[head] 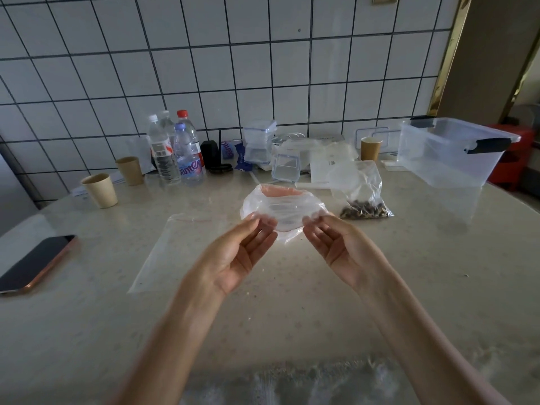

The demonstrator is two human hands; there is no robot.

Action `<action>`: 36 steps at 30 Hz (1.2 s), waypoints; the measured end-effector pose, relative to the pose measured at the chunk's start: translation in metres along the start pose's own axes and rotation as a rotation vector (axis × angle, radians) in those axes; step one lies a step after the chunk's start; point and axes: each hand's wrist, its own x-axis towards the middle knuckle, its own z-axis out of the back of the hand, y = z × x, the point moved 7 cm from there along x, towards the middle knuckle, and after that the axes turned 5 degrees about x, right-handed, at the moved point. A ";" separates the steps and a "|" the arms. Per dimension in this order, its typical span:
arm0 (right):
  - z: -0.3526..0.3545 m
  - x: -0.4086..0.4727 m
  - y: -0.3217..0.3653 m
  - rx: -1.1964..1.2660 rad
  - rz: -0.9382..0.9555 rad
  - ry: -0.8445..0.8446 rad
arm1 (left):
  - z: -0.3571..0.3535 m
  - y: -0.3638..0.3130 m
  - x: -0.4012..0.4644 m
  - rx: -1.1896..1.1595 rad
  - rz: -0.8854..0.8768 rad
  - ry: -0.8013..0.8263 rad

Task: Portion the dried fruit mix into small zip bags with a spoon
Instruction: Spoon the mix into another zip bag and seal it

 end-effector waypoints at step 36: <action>0.006 -0.009 0.004 -0.322 0.246 -0.322 | 0.006 -0.015 -0.011 0.791 -0.680 -0.412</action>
